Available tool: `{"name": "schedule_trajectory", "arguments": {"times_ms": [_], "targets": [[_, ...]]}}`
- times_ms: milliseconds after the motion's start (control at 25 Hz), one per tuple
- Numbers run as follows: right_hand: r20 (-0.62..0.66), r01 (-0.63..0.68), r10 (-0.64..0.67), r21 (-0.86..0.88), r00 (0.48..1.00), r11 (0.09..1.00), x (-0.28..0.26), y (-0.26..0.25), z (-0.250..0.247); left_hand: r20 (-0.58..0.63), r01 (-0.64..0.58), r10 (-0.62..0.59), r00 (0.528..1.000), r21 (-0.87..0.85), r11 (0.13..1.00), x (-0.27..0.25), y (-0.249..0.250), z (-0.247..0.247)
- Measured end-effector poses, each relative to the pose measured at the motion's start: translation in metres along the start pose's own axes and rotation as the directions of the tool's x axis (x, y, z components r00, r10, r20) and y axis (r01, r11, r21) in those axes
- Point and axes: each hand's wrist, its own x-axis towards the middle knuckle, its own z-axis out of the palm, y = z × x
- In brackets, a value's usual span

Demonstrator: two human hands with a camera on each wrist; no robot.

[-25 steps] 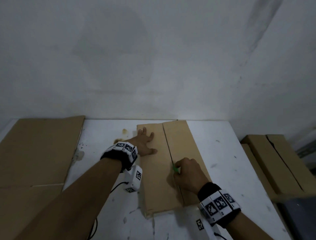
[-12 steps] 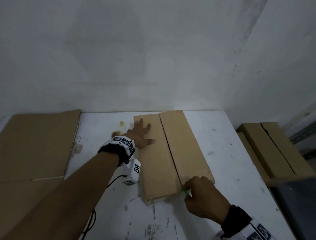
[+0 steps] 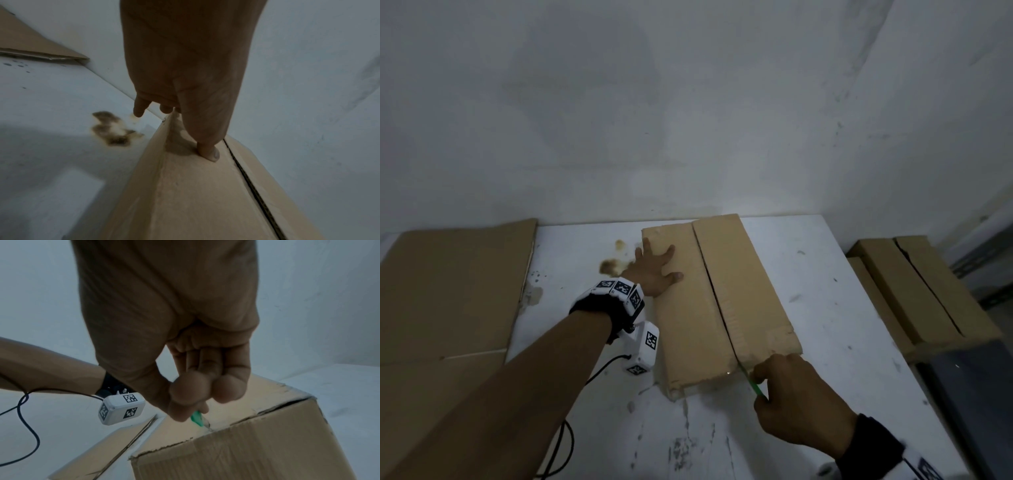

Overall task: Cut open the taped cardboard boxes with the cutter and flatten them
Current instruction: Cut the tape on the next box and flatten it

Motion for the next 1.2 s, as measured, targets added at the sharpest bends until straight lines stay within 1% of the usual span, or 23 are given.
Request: {"name": "schedule_trajectory", "arguments": {"times_ms": [120,200,240,280,360,400,520,600,720,840,960,1040,1200], "targets": [[0.056,0.019,-0.020,0.022,0.998,1.000,0.000,-0.001,-0.021,-0.032,0.001,-0.003,0.999,-0.072,0.997,-0.003,0.001,0.003],[0.059,0.029,-0.036,0.117,0.998,0.993,0.003,0.000,-0.043,-0.057,0.008,-0.014,0.998,-0.100,0.995,-0.005,0.003,0.007],[0.017,0.033,-0.037,0.173,0.999,0.984,0.006,0.002,-0.053,-0.067,0.018,-0.025,0.997,-0.106,0.994,-0.007,0.004,0.009],[-0.057,0.037,-0.024,0.227,0.998,0.973,0.011,0.004,-0.061,-0.075,0.030,-0.039,0.996,-0.115,0.993,-0.008,0.007,0.011],[-0.227,0.039,0.036,0.315,0.973,0.948,0.024,0.010,-0.065,-0.076,0.055,-0.067,0.995,-0.152,0.987,-0.013,0.014,0.014],[-0.284,0.033,0.069,0.341,0.956,0.940,0.034,0.013,-0.062,-0.075,0.064,-0.077,0.994,-0.172,0.983,-0.016,0.020,0.016],[-0.369,-0.008,0.160,0.380,0.916,0.925,0.074,0.028,-0.042,-0.080,0.083,-0.101,0.992,-0.207,0.975,-0.025,0.039,0.024],[-0.404,-0.029,0.206,0.402,0.891,0.915,0.101,0.036,-0.032,-0.060,0.104,-0.116,0.991,-0.172,0.980,-0.029,0.050,0.036],[-0.448,-0.080,0.283,0.420,0.848,0.904,0.129,0.042,-0.026,-0.032,0.109,-0.112,0.993,-0.099,0.989,-0.032,0.053,0.050],[-0.460,-0.087,0.339,0.486,0.821,0.870,0.140,0.046,-0.023,-0.020,0.081,-0.085,0.996,-0.152,0.985,-0.029,0.045,0.046],[-0.443,-0.088,0.359,0.524,0.821,0.847,0.142,0.044,-0.018,-0.031,0.048,-0.055,0.998,-0.201,0.978,-0.028,0.035,0.038],[-0.447,-0.083,0.341,0.502,0.827,0.861,0.139,0.039,-0.012,-0.041,0.030,-0.040,0.998,-0.217,0.976,-0.028,0.029,0.035],[-0.465,-0.062,0.320,0.490,0.826,0.870,0.128,0.025,0.001,-0.028,0.003,-0.008,1.000,-0.182,0.983,-0.030,0.010,0.029]]}}
